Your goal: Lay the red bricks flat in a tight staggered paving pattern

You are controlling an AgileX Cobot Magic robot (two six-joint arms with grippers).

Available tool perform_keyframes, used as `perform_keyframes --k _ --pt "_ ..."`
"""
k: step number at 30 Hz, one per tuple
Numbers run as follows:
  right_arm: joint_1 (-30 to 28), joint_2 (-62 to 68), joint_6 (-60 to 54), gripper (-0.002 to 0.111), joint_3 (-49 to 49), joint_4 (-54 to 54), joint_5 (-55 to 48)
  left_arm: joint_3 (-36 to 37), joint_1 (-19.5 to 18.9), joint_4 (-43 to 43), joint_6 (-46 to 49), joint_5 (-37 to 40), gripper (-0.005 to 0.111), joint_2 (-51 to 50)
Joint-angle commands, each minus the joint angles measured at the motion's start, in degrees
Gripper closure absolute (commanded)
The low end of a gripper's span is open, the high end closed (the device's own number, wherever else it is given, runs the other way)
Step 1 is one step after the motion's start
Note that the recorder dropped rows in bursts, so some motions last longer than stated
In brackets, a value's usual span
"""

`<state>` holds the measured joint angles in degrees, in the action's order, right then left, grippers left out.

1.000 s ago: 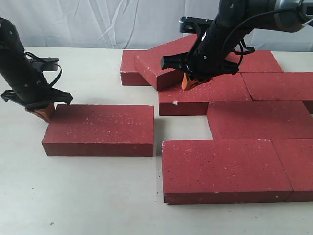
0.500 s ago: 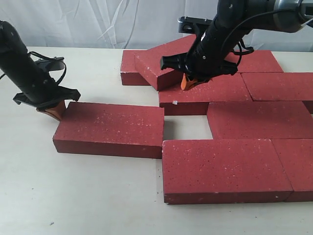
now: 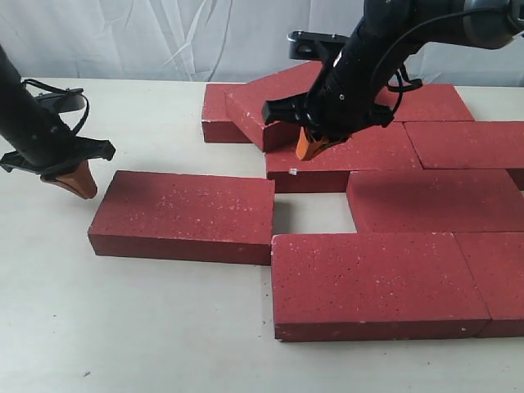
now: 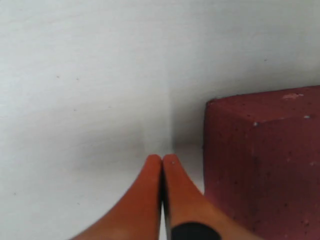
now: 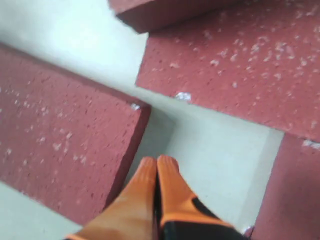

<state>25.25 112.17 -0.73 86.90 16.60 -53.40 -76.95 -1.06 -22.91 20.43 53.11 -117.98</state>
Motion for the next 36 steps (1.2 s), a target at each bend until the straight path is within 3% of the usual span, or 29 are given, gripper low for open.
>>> perform_keyframes --k 1,15,36 --pt "4.08 -0.79 -4.02 0.109 0.20 0.47 -6.70 0.13 0.01 0.22 -0.32 0.85 0.107 0.62" --pt "20.66 2.10 -6.05 0.109 0.20 -2.40 -9.59 0.58 0.01 -0.99 -0.93 2.28 0.107 0.33" --pt "21.56 8.39 -1.64 0.109 0.20 -9.97 -4.19 1.30 0.01 -0.99 -0.93 2.18 0.107 0.33"
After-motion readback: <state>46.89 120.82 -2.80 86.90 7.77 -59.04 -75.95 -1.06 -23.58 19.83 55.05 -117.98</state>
